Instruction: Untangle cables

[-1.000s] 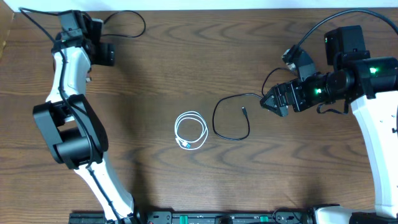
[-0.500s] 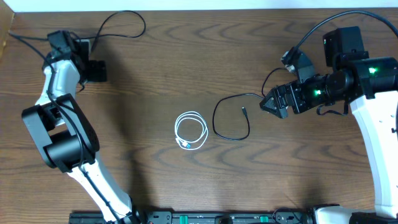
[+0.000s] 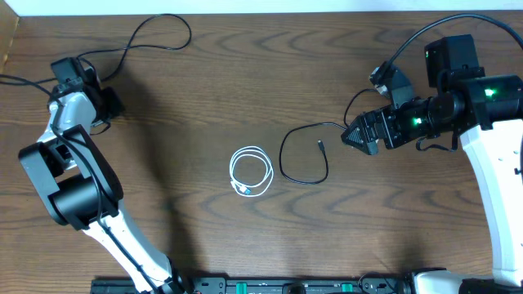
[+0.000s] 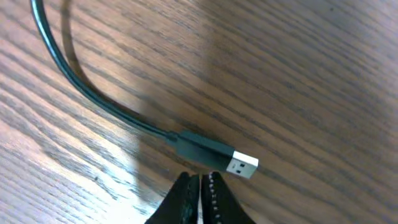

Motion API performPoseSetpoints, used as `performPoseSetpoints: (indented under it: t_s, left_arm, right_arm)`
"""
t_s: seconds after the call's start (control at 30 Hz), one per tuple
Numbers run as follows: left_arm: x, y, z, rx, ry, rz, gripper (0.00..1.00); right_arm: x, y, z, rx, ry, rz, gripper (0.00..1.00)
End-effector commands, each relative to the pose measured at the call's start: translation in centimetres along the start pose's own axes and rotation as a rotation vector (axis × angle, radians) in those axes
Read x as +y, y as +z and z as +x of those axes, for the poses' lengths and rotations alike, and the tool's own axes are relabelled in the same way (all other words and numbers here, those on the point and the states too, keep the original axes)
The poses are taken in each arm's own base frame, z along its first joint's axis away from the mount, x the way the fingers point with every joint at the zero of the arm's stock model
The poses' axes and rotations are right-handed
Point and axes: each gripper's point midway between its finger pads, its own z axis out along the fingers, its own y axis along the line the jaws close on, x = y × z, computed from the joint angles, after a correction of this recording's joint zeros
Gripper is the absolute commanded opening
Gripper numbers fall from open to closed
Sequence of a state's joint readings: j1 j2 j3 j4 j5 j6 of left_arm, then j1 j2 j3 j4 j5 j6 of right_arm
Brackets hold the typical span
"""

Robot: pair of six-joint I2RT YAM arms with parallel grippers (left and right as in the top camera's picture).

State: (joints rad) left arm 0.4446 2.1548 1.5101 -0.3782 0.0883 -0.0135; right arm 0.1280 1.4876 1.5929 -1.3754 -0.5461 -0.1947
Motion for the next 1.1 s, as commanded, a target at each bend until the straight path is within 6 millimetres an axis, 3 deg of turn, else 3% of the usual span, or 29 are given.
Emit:
performPoseSetpoints:
  t_s: [0.0,0.13,0.4,0.73,1.07]
  left_arm:
    - [0.0,1.0,1.0,0.021,-0.054,0.003,0.08]
    - [0.0,1.5,1.1,0.023,-0.052,0.002,0.08]
    - [0.6,4.7,2.7,0.057,-0.057,-0.007,0.08]
    - [0.8,7.7,-0.2,-0.1,-0.026,-0.009,0.08]
    - [1.9,12.4,-1.9,-0.279,-0.026,-0.021,0.08]
  right_arm:
    - [0.5,0.0,0.0,-0.002,0.004,-0.019,0.99]
    - [0.7,0.0,0.0,-0.004,0.012,-0.031,0.99]
    - [0.7,0.0,0.0,-0.003,0.024,-0.035,0.99]
    - [0.8,0.0,0.1,0.001,0.072,-0.035,0.99]
    - [0.8,0.0,0.1,0.001,0.149,-0.035,0.98]
